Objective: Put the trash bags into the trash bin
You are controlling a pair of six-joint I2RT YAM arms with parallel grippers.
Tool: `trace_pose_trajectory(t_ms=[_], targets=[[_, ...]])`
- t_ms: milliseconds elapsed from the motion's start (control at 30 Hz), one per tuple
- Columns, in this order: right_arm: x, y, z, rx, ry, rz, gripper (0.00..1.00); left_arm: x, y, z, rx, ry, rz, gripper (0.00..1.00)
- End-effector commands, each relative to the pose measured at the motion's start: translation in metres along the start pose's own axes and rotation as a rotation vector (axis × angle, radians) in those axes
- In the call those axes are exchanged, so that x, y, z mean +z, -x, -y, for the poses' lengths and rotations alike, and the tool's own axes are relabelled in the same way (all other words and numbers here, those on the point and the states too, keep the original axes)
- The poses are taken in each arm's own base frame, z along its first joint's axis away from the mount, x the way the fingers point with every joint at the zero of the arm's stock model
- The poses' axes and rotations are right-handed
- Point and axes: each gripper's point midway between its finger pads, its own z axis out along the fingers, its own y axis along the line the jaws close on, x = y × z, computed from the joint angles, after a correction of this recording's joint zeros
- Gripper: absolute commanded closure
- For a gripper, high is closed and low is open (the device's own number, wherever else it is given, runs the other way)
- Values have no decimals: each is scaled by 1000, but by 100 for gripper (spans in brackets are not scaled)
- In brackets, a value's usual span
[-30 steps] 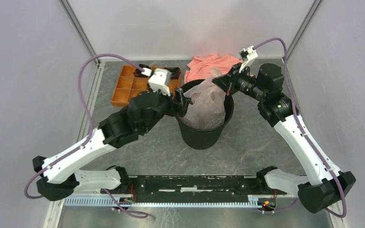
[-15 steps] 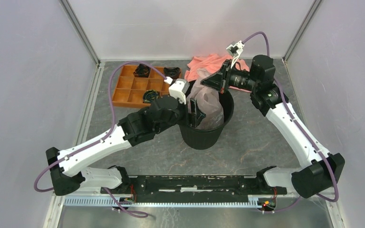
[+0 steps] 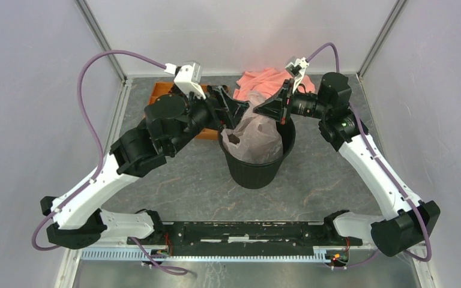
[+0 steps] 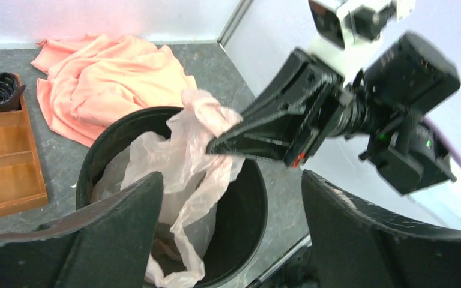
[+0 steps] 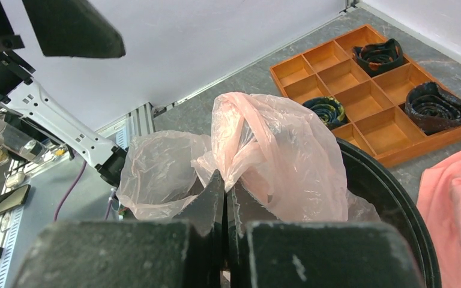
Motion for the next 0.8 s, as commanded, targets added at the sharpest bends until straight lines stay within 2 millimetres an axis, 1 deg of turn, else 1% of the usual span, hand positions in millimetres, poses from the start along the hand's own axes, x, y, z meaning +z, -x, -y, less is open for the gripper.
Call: trace_pose_trajectory(t_ms=[0,67,133,200,367,467,533,567,633,700,767], targets=[[-1,7,-8,-47,19,30,99,20,4,-13,-55,95,17,19],[0,7,-10,-48,23,31,99,30,8,-14,-74,90,29,22],[0,8,-12,-48,21,33,99,41,8,-15,-99,73,14,24],[0,8,-13,-50,21,34,100,53,2,-15,-117,60,-22,26],[1,6,-12,-52,19,27,99,68,-13,-13,-138,14,-58,26],[2,1,-10,-47,18,12,99,77,-12,-13,-160,-13,-54,33],[1,-1,-10,-49,13,7,100,82,-13,-14,-160,-18,-63,39],[0,-1,-11,-49,9,6,99,84,-14,-14,-161,-21,-69,44],[-2,-2,-10,-54,-3,4,99,88,-16,-17,-162,-23,-79,60],[-4,-5,-10,-54,-16,-1,95,88,-14,-21,-162,-21,-80,74],[-6,-8,-9,-51,-28,-7,86,88,-11,-25,-160,-20,-77,86]])
